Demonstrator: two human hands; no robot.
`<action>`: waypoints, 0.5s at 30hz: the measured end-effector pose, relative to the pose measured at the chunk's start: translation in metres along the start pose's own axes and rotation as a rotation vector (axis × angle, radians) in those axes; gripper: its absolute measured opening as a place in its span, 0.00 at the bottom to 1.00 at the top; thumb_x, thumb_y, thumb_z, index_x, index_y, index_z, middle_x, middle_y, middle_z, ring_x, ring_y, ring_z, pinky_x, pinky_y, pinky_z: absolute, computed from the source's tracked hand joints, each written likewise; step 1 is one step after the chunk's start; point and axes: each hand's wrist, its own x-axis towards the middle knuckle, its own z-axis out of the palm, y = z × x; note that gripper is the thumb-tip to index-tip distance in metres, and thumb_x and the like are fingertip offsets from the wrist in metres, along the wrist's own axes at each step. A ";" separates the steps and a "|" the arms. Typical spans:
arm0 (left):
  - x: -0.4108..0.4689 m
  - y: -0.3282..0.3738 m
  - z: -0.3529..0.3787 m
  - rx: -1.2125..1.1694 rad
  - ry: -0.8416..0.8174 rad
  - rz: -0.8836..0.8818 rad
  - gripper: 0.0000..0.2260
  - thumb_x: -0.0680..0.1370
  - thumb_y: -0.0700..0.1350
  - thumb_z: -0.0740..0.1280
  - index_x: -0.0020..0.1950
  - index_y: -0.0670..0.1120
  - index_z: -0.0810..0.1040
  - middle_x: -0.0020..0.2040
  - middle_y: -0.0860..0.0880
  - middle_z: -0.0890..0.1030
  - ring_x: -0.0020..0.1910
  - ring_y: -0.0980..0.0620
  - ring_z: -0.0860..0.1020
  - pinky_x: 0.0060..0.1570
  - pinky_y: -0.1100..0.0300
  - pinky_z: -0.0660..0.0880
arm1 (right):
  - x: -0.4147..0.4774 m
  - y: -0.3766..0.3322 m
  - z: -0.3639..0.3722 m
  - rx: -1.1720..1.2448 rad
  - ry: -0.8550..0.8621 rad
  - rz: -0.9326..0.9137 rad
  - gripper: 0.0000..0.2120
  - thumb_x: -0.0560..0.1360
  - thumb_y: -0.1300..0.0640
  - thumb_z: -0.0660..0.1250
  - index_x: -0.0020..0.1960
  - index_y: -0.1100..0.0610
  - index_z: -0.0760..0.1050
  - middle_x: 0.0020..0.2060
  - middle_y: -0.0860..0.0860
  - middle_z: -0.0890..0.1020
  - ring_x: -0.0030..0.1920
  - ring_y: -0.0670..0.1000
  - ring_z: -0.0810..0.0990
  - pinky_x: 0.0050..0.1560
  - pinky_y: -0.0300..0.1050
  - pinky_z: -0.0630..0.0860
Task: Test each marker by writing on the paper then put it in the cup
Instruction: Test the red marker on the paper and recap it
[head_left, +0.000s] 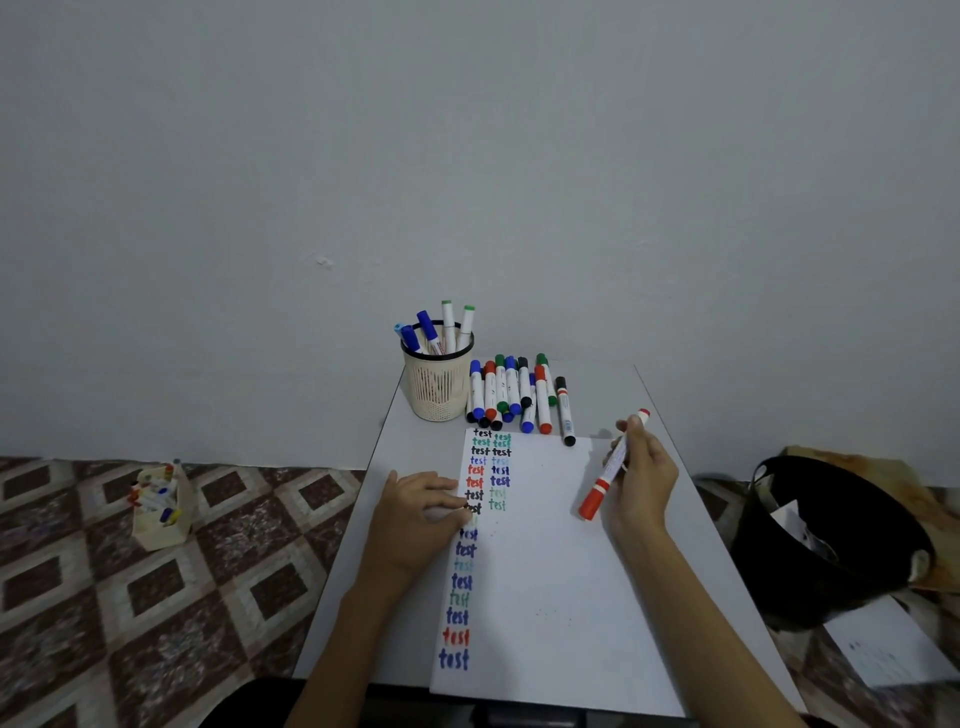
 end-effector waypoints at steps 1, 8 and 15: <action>0.000 0.000 0.000 -0.004 -0.002 -0.001 0.20 0.64 0.62 0.65 0.43 0.48 0.85 0.50 0.51 0.83 0.52 0.59 0.75 0.67 0.47 0.56 | -0.001 -0.001 0.001 -0.020 -0.021 -0.021 0.11 0.78 0.52 0.64 0.50 0.59 0.78 0.41 0.49 0.80 0.37 0.45 0.76 0.39 0.36 0.75; -0.001 0.000 -0.001 0.007 -0.006 -0.007 0.19 0.64 0.62 0.65 0.42 0.49 0.85 0.50 0.52 0.83 0.52 0.60 0.75 0.67 0.49 0.55 | 0.004 0.000 0.005 -0.093 -0.086 -0.043 0.09 0.77 0.52 0.65 0.47 0.58 0.79 0.42 0.49 0.81 0.40 0.48 0.76 0.44 0.41 0.75; -0.003 0.010 -0.003 0.048 0.038 0.018 0.23 0.68 0.62 0.62 0.50 0.46 0.81 0.53 0.51 0.81 0.53 0.59 0.74 0.69 0.50 0.56 | -0.009 -0.009 0.014 -0.125 -0.194 0.080 0.19 0.72 0.46 0.67 0.49 0.63 0.78 0.29 0.50 0.72 0.28 0.46 0.67 0.35 0.38 0.69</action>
